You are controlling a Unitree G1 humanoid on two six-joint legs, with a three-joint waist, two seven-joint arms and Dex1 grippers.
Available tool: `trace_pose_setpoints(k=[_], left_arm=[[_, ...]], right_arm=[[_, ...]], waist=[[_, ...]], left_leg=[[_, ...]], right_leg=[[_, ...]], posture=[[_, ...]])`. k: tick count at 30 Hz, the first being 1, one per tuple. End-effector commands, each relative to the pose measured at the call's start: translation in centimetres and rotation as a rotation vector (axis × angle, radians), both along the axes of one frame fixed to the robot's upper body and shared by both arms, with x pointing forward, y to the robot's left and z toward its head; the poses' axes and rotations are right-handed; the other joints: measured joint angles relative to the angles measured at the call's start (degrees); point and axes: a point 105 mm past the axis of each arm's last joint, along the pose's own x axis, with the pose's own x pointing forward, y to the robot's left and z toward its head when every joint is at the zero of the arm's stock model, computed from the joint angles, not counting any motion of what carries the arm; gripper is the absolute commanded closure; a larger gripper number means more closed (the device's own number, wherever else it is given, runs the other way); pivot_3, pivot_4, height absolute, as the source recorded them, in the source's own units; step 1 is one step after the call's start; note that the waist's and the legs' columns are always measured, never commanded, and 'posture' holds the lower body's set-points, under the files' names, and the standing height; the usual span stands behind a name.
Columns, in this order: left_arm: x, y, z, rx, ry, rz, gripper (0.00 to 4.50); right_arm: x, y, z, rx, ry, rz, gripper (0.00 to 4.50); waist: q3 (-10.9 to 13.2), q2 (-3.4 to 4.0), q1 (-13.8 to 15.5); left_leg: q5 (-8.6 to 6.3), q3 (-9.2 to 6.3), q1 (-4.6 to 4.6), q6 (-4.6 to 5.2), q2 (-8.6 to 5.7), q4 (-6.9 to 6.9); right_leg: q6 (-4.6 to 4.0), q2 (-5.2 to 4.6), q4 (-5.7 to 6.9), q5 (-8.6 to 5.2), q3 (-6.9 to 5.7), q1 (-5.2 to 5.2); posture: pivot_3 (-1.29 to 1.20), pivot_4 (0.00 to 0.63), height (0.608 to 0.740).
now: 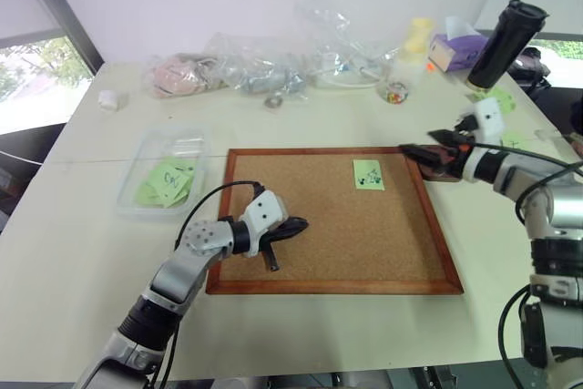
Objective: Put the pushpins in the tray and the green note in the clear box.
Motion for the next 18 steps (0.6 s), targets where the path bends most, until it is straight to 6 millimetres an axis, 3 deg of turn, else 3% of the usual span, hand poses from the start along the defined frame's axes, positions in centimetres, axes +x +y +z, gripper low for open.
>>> trace_pose_setpoints(k=[1, 4, 5, 7, 10, 18], left_arm=[[-0.1, 0.7, -1.4, 0.043, 0.048, 0.021, 4.50], [-0.1, 0.7, -1.4, 0.043, 0.047, 0.019, 4.50], [-0.1, 0.7, -1.4, 0.044, 0.047, 0.017, 4.50], [-0.2, 0.7, -1.4, 0.045, 0.047, 0.016, 4.50], [-0.2, 0.7, -1.4, 0.046, 0.047, 0.015, 4.50], [-0.2, 0.7, -1.4, 0.045, 0.047, 0.017, 4.50]], right_arm=[[-1.7, 2.4, -0.4, -0.037, -0.007, 0.103, 0.08], [-2.1, 2.8, -1.9, -0.047, 0.018, 0.108, 0.08], [-2.1, 2.7, -2.3, -0.048, 0.023, 0.101, 0.31], [-2.1, 2.5, -2.9, -0.055, 0.032, 0.086, 0.92], [-2.0, 2.4, -3.3, -0.070, 0.033, 0.081, 2.45], [-0.4, 2.2, -5.0, -0.086, 0.036, 0.052, 2.45]], waist=[[0.00, 0.00, 0.02], [0.00, 0.00, 0.02], [0.00, 0.00, 0.03], [0.00, 0.00, 0.02], [0.00, 0.00, 0.02], [0.00, 0.00, -0.03]], left_leg=[[0.00, 0.00, 0.00, 0.00, 0.00, 0.00], [0.00, 0.00, 0.00, 0.00, -0.01, 0.00], [0.00, 0.01, 0.00, 0.00, -0.01, 0.00], [0.00, 0.01, 0.00, 0.00, -0.01, 0.00], [0.00, 0.01, 0.01, 0.00, -0.01, 0.00], [0.00, 0.01, 0.01, 0.00, -0.01, 0.00]], right_leg=[[0.00, 0.00, 0.00, 0.00, 0.00, 0.00], [0.00, 0.00, 0.00, 0.00, 0.00, -0.01], [0.00, 0.00, 0.00, 0.00, 0.00, -0.01], [0.00, 0.01, 0.00, 0.00, 0.00, -0.01], [0.00, 0.01, 0.00, 0.00, 0.00, -0.01], [0.00, 0.02, 0.00, 0.00, 0.00, 0.00]], posture=[[0.00, 0.150, 0.740], [0.00, 0.150, 0.740], [0.00, 0.150, 0.740], [0.00, 0.150, 0.740], [0.00, 0.150, 0.740], [0.00, 0.150, 0.740]])
